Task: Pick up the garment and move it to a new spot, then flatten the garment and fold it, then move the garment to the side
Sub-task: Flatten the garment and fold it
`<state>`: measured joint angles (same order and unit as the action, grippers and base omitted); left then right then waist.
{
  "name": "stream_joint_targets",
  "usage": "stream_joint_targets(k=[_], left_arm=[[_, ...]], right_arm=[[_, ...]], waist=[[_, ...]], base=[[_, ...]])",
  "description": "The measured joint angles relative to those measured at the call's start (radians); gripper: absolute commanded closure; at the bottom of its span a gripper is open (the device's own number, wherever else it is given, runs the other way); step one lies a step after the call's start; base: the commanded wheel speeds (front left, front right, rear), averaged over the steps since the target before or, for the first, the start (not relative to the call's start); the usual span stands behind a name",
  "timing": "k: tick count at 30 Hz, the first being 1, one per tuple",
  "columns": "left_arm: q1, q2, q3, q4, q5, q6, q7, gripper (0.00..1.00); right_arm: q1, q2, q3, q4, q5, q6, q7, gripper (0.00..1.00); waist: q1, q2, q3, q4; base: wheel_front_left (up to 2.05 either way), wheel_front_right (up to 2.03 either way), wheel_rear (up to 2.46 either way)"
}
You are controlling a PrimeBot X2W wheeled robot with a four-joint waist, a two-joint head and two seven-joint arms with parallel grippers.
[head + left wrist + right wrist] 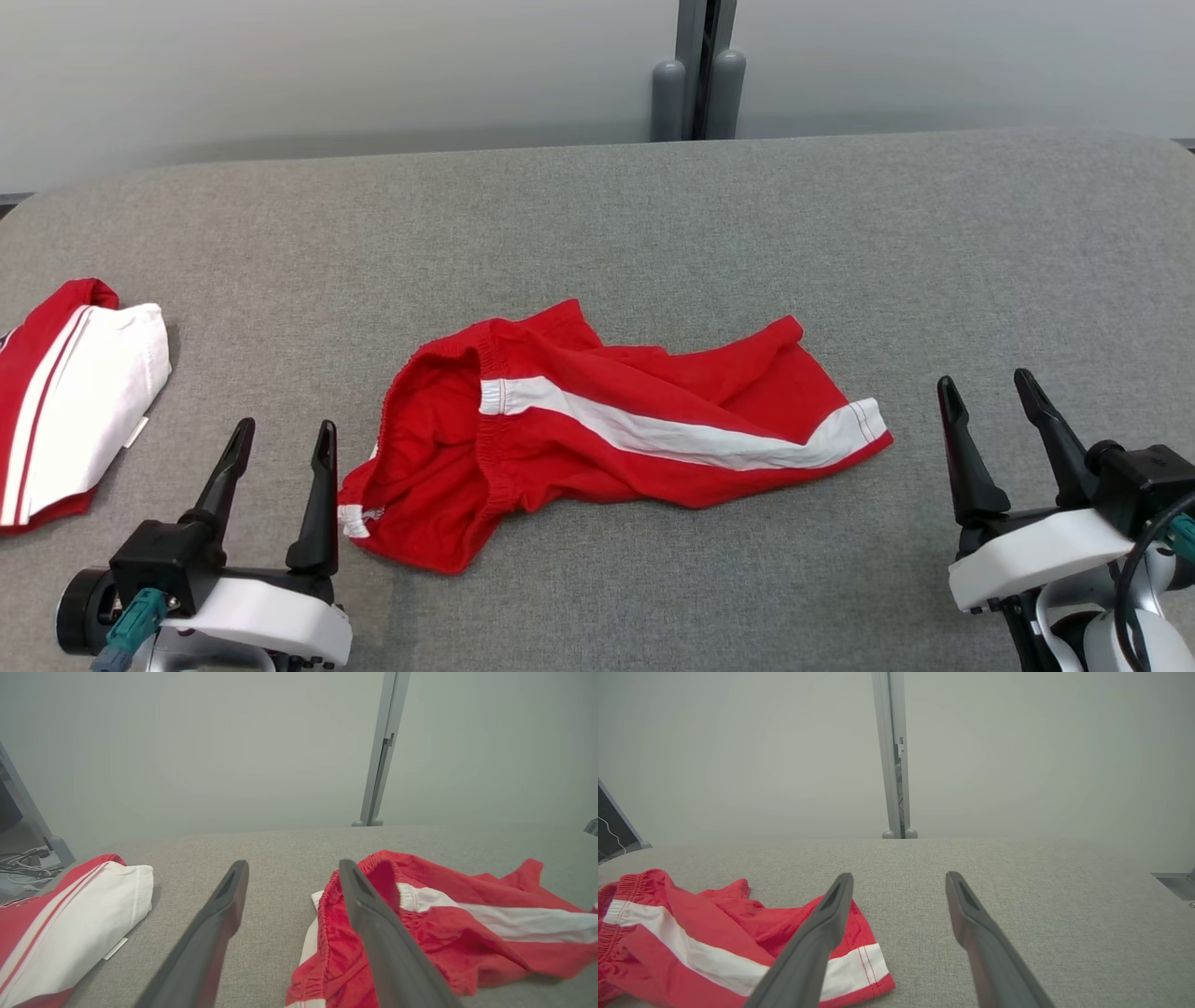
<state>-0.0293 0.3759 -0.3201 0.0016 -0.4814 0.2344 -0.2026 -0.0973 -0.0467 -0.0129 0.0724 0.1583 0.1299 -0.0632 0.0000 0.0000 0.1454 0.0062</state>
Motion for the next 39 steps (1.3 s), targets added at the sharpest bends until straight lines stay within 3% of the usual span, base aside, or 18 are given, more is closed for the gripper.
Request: stream_joint_targets(k=[8,21,31,32,33,35,36,39], left_arm=[[-0.068,0.013,-0.021,-0.021,0.021,-0.016,0.007,0.0],[-0.251,-0.045,-0.206,0.077,-0.011,-0.161,0.269,0.0],[-0.282,-0.044,-0.204,0.13,-0.027,-0.164,0.29,0.0],[-0.284,-0.043,-0.201,0.133,-0.033,-0.164,0.29,0.11],[-0.284,-0.043,-0.201,0.137,-0.035,-0.165,0.291,0.47],[-0.286,-0.041,-0.201,0.143,-0.041,-0.168,0.296,0.64],[-0.288,-0.04,-0.201,0.145,-0.041,-0.171,0.299,1.0],[-0.295,-0.039,-0.204,0.155,-0.049,-0.18,0.301,1.0]], right_arm=[[-0.002,0.0,0.002,-0.01,0.0,0.0,0.002,0.0],[-0.024,0.0,0.024,0.005,0.019,0.0,-0.01,0.0],[-0.036,0.0,0.022,0.019,0.029,0.0,-0.024,0.0],[-0.037,0.0,0.027,0.02,0.029,0.0,-0.024,0.0],[-0.038,0.0,0.03,0.021,0.029,0.0,-0.024,0.0],[-0.042,0.0,0.038,0.024,0.029,0.0,-0.024,0.0],[-0.047,0.0,0.042,0.026,0.029,0.0,-0.024,0.0],[-0.062,0.0,0.06,0.035,0.029,0.0,-0.024,0.0]], waist=[[0.0,0.0,0.017,-0.003],[0.0,0.0,0.088,-0.042],[0.0,0.0,0.126,-0.064],[0.0,0.0,0.131,-0.064],[0.0,0.0,0.133,-0.064],[0.0,0.0,0.138,-0.064],[0.0,0.0,0.14,-0.064],[0.0,0.0,0.148,-0.066]], base=[[0.0,0.0,0.0],[0.0,0.0,0.0],[0.0,0.0,0.0],[0.0,0.0,0.0],[0.0,0.0,0.0],[0.0,0.0,0.0],[0.0,0.0,0.0],[0.0,0.0,0.0]])
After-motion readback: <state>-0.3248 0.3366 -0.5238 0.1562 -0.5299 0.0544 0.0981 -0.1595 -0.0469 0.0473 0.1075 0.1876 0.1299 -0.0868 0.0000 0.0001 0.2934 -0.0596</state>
